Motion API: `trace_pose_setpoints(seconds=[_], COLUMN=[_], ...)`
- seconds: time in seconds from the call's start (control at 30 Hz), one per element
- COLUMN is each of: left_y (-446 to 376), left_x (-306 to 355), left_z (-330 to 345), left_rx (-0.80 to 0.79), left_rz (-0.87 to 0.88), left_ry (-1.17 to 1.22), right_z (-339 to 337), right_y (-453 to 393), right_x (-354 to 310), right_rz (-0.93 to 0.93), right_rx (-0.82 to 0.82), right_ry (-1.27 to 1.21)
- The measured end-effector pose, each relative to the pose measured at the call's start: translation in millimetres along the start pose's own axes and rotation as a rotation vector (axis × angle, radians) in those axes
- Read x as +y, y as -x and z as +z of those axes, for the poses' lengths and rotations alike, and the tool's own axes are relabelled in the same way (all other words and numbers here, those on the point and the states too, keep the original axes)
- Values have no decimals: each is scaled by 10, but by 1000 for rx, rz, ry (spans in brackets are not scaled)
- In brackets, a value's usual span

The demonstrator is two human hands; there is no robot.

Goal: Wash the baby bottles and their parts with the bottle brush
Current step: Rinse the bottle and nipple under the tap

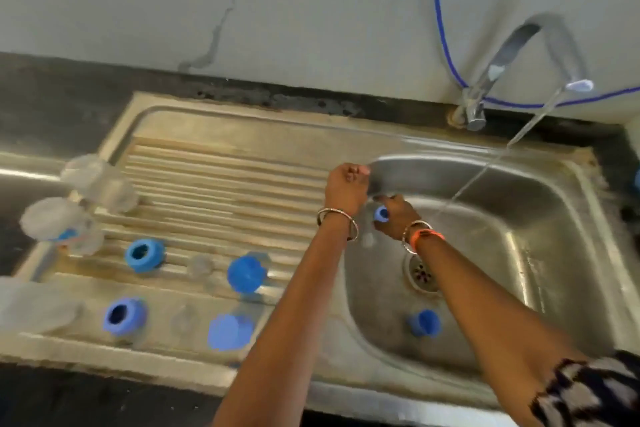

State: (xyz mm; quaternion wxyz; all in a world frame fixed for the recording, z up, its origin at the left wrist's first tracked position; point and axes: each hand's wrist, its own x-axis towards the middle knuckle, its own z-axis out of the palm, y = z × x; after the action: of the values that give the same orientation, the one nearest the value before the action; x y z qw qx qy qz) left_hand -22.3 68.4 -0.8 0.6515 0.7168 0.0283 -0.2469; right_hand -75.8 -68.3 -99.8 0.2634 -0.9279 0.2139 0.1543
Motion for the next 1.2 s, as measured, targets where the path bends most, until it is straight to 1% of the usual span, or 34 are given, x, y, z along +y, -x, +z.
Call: trace_pose_setpoints(seconds=[0.1, 0.17, 0.27, 0.33, 0.4, 0.47, 0.5, 0.57, 0.6, 0.63, 0.7, 0.77, 0.8, 0.83, 0.87, 0.93, 1.0, 1.03, 1.07, 1.13, 1.2], left_y=[3, 26, 40, 58, 67, 92, 113, 168, 196, 221, 299, 377, 414, 437, 440, 417, 384, 367, 346, 337, 367], left_x=[-185, -266, -273, -215, -178, -150, -137, -123, -95, -75, 49, 163, 196, 202, 181, 135, 136, 142, 142, 139, 139], left_z=[146, 197, 265, 335, 421, 584, 700, 914, 1046, 1153, 1372, 1539, 1601, 1665, 1715, 1772, 1779, 1778, 1784, 1825, 1876], left_rx=[72, 140, 154, 156, 124, 45, -7, -80, -116, -157, -239, -281, -299, -308, -305, -263, -204, -199, -222, -280, -269], left_rz=[-32, -17, -12, 8, 27, 13, 9, 42, 77, 99, 92, -2, -53, -65, -42, 10, -46, -102, -155, -235, -286], left_ry=[-5, -4, 34, 53, 35, -39, -93, -204, -231, -235, -182, -51, 28, 83, 112, 172, 329, 415, 488, 543, 577], right_z=[136, 178, 185, 157, 59, -155, -319, -632, -817, -964, -1232, -1367, -1380, -1391, -1398, -1407, -1430, -1445, -1457, -1480, -1473], right_y=[-168, -222, -270, -250, -171, -35, 59, 230, 318, 390, 521, 618, 649, 683, 717, 775, 822, 840, 834, 796, 738], right_x=[83, 178, 324, 387, 400, 435, 455, 489, 530, 566, 633, 666, 680, 677, 657, 606, 561, 539, 538, 554, 540], right_rz=[25, 16, 1, 34, 98, 125, 133, 119, 87, 49, -50, -143, -168, -183, -186, -143, -120, -111, -98, -63, -26], right_rx=[-20, 13, 59, 77, 158, 267, 288, 235, 216, 212, 222, 207, 203, 199, 173, 83, 18, 41, 116, 340, 491], right_ry=[77, 126, 82, -61, -308, -562, -683, -860, -897, -880, -759, -658, -653, -682, -737, -908, -1109, -1182, -1202, -1115, -1042])
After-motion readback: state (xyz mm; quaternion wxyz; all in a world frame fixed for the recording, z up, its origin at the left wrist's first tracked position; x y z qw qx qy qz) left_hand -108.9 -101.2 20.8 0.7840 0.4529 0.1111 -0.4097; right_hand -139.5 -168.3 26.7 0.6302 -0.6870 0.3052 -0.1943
